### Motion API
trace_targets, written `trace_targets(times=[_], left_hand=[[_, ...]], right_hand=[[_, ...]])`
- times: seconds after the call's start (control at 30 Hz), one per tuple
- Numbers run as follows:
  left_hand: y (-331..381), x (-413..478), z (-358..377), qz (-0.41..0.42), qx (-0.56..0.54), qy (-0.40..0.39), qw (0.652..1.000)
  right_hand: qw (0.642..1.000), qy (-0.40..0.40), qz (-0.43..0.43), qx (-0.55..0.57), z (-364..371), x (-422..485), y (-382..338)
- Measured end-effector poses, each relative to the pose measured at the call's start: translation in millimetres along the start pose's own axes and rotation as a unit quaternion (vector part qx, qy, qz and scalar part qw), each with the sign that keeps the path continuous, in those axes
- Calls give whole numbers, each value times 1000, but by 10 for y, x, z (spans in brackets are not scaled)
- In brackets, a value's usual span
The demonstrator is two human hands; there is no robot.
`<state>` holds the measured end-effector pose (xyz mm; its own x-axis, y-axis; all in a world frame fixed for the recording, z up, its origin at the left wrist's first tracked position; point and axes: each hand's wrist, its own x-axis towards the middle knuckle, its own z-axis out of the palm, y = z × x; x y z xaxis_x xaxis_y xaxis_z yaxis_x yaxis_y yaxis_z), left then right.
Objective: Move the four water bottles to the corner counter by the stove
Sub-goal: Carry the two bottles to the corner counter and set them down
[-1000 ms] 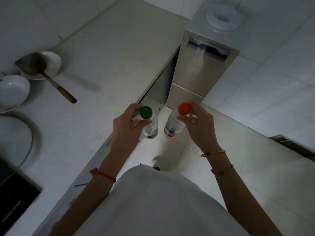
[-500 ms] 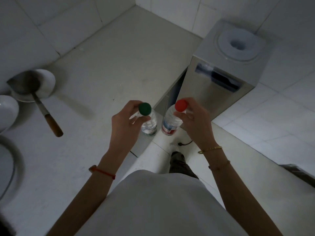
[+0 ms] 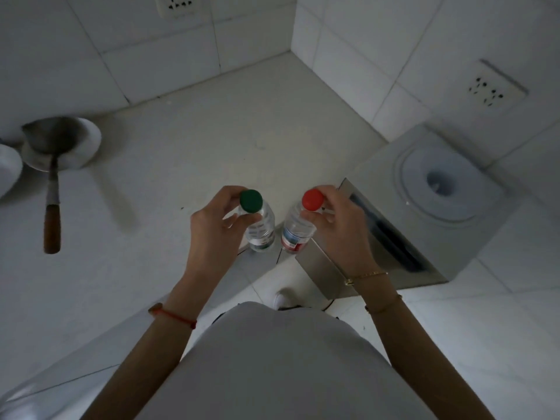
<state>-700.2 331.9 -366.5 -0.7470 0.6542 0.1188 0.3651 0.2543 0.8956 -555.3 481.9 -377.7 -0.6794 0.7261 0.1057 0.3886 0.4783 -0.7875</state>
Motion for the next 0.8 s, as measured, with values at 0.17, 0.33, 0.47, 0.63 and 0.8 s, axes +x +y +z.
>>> trace_targets(times=[0.17, 0.33, 0.47, 0.63, 0.8], left_hand=[[141, 233, 222, -4, -1, 43, 999], [186, 493, 301, -19, -3, 66, 998], [150, 703, 288, -32, -5, 83, 996], [44, 1032, 194, -34, 3, 86, 996], [-72, 1438, 86, -29, -11, 79, 996]], right_hand=[[999, -22, -38, -6, -187, 468, 134], [997, -32, -64, -1, -219, 866, 151], [997, -49, -61, 16, -154, 1193, 114], [996, -53, -73, 13, 31, 1570, 70], [997, -43, -68, 21, 233, 1891, -6]])
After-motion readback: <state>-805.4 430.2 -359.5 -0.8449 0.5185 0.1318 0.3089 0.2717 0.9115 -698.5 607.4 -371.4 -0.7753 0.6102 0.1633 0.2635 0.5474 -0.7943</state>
